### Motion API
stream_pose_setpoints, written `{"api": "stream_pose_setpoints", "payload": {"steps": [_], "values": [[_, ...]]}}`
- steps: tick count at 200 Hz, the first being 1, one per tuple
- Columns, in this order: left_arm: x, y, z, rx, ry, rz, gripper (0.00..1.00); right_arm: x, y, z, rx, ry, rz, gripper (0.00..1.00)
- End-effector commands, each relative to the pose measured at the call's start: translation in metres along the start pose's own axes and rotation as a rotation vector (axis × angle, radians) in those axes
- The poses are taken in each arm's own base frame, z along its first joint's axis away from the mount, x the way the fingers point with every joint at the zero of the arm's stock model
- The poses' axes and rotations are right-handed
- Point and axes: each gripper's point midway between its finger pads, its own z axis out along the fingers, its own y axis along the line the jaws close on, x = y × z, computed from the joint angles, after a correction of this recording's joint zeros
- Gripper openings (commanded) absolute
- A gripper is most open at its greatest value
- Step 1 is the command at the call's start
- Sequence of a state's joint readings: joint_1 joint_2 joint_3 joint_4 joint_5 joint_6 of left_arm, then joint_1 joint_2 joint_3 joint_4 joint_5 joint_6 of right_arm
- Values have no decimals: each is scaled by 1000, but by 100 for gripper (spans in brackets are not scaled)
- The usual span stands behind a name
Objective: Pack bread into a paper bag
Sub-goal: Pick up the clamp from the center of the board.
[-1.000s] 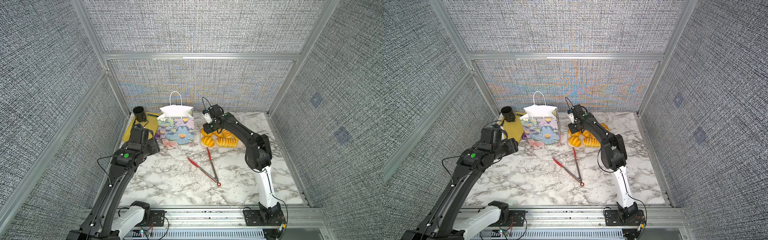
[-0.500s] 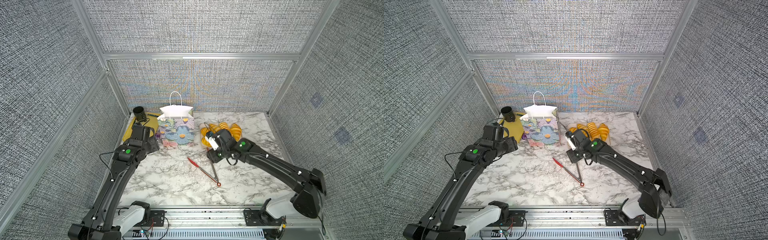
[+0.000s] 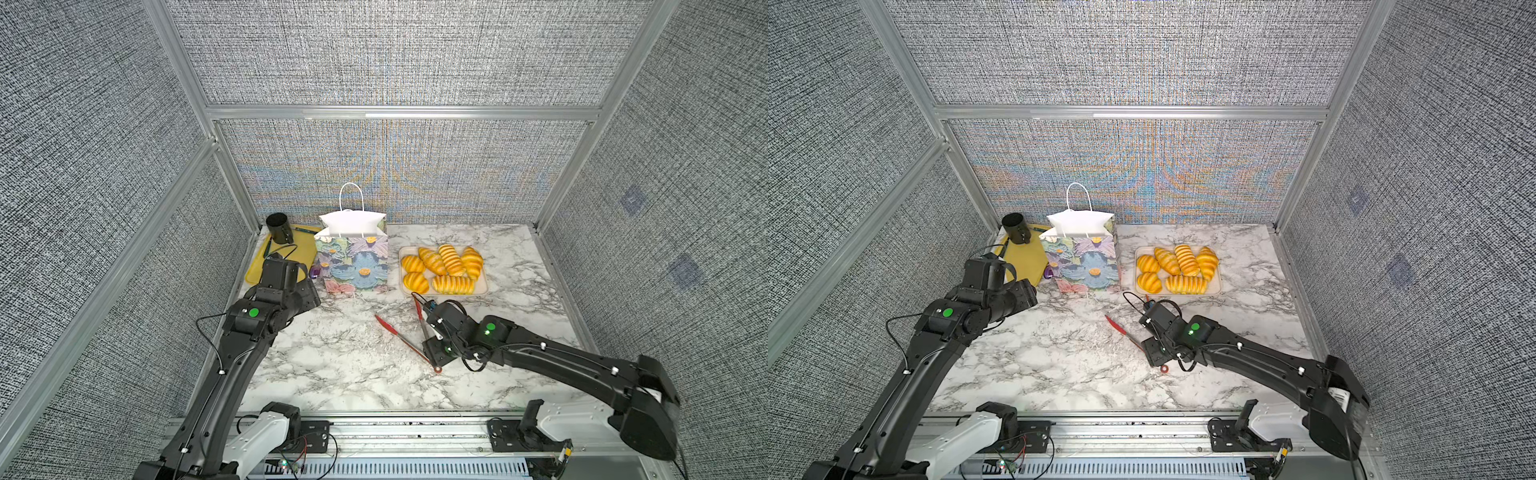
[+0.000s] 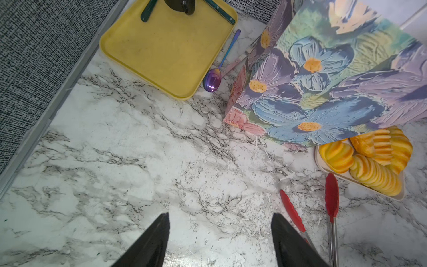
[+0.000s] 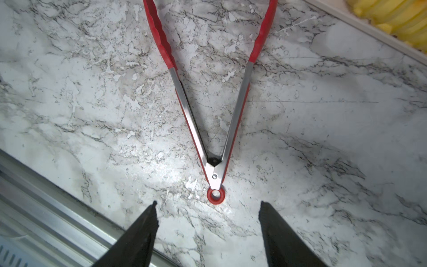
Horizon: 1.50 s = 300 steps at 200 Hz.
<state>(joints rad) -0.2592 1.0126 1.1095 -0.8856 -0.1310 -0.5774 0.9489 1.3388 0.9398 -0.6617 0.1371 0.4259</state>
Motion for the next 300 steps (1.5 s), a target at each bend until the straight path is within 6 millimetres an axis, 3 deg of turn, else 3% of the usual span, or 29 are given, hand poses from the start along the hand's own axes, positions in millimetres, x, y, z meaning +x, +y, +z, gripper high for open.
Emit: {"api": "stream_pose_setpoints", "payload": {"steps": [1,69,135,218,300], "values": [[-1,1,-4,-3,-8,-14,75,-4,2,19,25,7,14,71],[-4,1,-3,-16,-2,14,78,3,2,50,-14,63,-39,72],[1,4,1,-22,3,0,78,-7,1,60,-45,67,-77,75],[-4,7,-2,-44,-17,9,79,-14,-15,77,-43,100,-104,75],[-4,8,-1,-53,-17,11,79,-26,-5,85,-84,102,-129,82]]}}
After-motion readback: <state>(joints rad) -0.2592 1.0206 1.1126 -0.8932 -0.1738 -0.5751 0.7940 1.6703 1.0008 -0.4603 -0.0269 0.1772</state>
